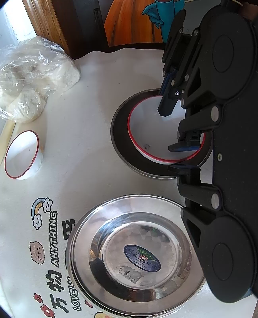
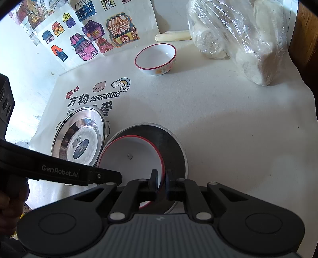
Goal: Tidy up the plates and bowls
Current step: 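Lift the white bowl with both grippers and lower it into the steel bowl, then open both grippers to release the white bowl inside the steel bowl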
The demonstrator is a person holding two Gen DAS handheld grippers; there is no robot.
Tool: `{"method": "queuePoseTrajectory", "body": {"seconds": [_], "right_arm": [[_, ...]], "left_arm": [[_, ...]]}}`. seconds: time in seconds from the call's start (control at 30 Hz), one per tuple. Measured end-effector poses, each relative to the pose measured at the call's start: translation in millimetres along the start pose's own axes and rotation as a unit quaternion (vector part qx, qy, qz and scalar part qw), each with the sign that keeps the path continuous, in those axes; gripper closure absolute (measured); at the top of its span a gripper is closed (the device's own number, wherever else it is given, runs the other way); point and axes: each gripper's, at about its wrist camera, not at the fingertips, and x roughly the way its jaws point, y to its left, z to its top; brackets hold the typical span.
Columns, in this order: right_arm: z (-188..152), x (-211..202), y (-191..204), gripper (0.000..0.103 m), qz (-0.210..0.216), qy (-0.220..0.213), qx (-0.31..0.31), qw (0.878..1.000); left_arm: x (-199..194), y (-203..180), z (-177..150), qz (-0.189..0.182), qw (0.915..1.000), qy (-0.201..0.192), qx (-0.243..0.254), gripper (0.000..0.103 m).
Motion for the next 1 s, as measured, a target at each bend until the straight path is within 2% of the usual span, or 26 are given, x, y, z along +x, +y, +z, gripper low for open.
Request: {"method": "queuePoseTrajectory", "body": {"seconds": [0.87,1.0], "right_arm": [[6.0,8.2,-4.4,0.094,-0.002,0.008,0.003,1.0],[6.4,7.7,-5.5,0.09,-0.001,0.007,0.002,1.0]], "left_arm": [[5.4,3.0,8.6,0.002,1.0,-0.004,0.001,0.084],[2.4,3.5,8.1,0.0,1.0,-0.004,0.002,0.08]]}}
